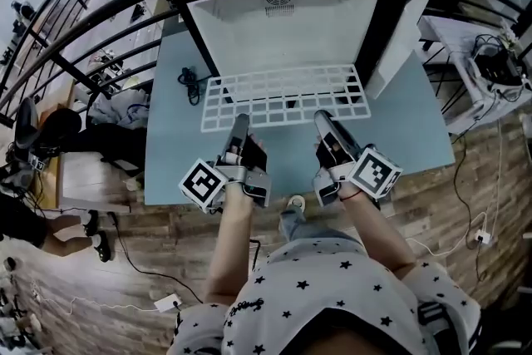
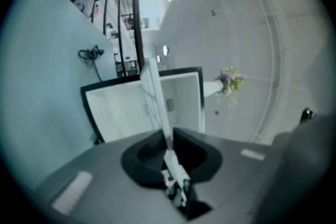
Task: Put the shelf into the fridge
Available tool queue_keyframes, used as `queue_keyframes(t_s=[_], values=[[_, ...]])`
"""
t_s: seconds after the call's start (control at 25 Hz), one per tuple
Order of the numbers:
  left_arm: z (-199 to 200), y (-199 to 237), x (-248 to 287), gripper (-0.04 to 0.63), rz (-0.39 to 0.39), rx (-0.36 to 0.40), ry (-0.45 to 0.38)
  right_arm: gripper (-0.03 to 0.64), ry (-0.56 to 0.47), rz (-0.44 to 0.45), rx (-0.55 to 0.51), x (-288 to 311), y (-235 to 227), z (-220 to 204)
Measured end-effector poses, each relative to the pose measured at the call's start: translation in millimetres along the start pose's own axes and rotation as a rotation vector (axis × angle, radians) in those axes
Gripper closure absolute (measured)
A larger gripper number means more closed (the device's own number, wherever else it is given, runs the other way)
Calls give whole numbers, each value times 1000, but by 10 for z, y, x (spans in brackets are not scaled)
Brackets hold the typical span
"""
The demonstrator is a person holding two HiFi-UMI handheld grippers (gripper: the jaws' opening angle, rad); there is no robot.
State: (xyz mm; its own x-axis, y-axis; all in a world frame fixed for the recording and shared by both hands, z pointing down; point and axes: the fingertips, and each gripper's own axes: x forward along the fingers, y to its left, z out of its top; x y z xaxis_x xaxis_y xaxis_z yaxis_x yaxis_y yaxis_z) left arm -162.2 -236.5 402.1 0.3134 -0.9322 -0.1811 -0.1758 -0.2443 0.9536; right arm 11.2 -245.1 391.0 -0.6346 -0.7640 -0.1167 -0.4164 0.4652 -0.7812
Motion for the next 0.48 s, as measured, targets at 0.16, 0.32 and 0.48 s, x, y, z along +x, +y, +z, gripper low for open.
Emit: queue_keyframes(t_s=[0.16,0.32,0.48], values=[[51,49,245,552,-7,-5,18,554,-16,-6,-6,159,-100,118],[51,45,455,552,-17,-10,40,554,-37,-21,-7,242,-221,240],[9,46,500,551,-21,0,65,554,-53,-36,-8,244,-249,304]])
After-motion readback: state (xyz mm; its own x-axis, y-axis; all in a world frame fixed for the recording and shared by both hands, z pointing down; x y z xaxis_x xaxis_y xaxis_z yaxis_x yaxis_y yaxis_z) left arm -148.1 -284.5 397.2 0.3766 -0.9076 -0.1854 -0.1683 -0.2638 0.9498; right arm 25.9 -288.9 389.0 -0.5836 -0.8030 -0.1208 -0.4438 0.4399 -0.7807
